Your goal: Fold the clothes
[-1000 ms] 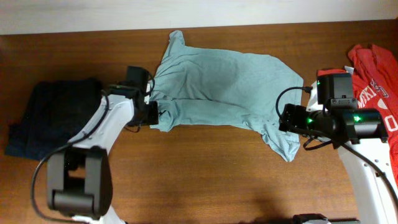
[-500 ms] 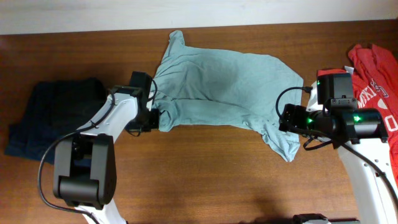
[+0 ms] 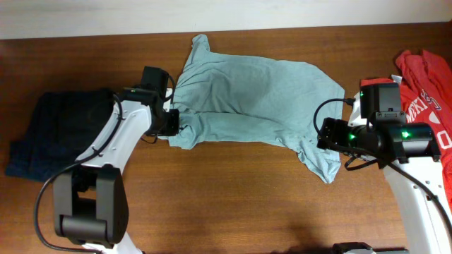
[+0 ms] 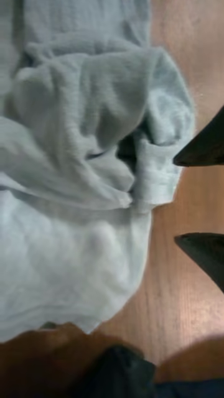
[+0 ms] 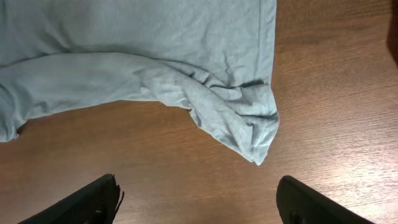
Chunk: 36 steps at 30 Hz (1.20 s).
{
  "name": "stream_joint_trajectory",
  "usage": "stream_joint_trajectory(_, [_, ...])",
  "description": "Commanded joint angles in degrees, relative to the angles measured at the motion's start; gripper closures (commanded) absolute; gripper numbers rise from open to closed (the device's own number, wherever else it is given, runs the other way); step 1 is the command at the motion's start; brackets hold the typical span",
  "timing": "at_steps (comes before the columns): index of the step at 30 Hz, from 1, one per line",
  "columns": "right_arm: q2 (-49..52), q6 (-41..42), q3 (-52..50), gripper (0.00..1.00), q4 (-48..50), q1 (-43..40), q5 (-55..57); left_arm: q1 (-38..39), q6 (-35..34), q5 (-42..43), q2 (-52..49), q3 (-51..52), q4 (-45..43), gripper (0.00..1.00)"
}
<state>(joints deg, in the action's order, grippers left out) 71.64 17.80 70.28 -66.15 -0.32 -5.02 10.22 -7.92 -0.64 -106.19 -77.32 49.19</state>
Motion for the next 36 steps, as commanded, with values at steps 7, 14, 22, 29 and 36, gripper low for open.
stream_joint_trajectory(7, [-0.1, 0.0, 0.0, 0.14, -0.3, 0.3, 1.0, 0.1, 1.8, 1.7, -6.3, 1.9, -2.3, 0.63])
stream_joint_trajectory(14, [-0.1, 0.0, 0.0, 0.14, -0.3, 0.3, 1.0, 0.1, 3.7, 6.3, -9.2, 1.9, -2.1, 0.81])
stream_joint_trajectory(22, [-0.1, -0.4, 0.0, 0.14, -0.2, 0.3, 1.2, 0.1, 3.7, 6.2, -6.7, -0.9, 2.1, 1.00])
stream_joint_trajectory(29, [-0.1, -0.3, 0.0, 0.13, -0.2, 0.3, 4.9, 0.1, -3.1, 6.3, 2.2, -13.5, 26.8, 0.99])
stream_joint_trajectory(36, [0.8, 0.4, 0.0, 0.11, 0.3, 0.0, 5.7, 0.1, -8.0, 7.3, 7.5, -16.1, 39.0, 1.00])
